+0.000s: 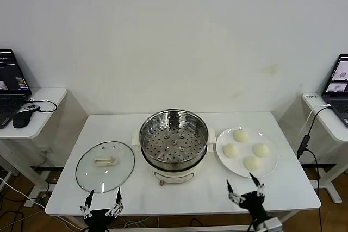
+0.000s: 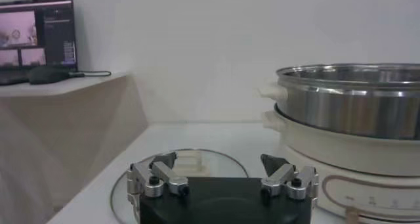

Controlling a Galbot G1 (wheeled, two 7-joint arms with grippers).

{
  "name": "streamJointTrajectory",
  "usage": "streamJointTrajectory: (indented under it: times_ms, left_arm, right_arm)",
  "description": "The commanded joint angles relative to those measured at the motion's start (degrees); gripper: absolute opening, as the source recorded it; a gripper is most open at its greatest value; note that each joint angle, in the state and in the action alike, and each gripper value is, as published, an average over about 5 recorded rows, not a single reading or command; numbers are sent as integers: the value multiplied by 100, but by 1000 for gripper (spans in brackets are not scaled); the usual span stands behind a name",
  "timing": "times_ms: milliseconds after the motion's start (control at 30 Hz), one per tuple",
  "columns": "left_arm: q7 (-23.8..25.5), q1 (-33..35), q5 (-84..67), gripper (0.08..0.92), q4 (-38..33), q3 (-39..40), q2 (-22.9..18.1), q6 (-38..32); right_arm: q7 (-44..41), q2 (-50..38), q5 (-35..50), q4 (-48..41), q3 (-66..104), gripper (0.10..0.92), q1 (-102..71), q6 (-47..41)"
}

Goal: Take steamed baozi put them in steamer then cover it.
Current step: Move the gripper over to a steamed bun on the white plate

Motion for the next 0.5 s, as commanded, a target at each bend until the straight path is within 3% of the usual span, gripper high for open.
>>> streamJointTrajectory:
  times_ms: [33,300,500]
  left_arm:
    - [49,-65,140,823,-30,-78,2,158]
    - [44,-61,568,823,-80,-125,-51,161]
    - [33,-20,692,823,-66,-145,-106,148]
  right_arm:
    - [-138,-1102,-1015,-518,398,823,1185,-242]
    - [-1755,-2382,-2834,-1662,-325,823,3136,-574]
    - [-2993,-3176,-2856,-2821,-1947,822,5228,-362]
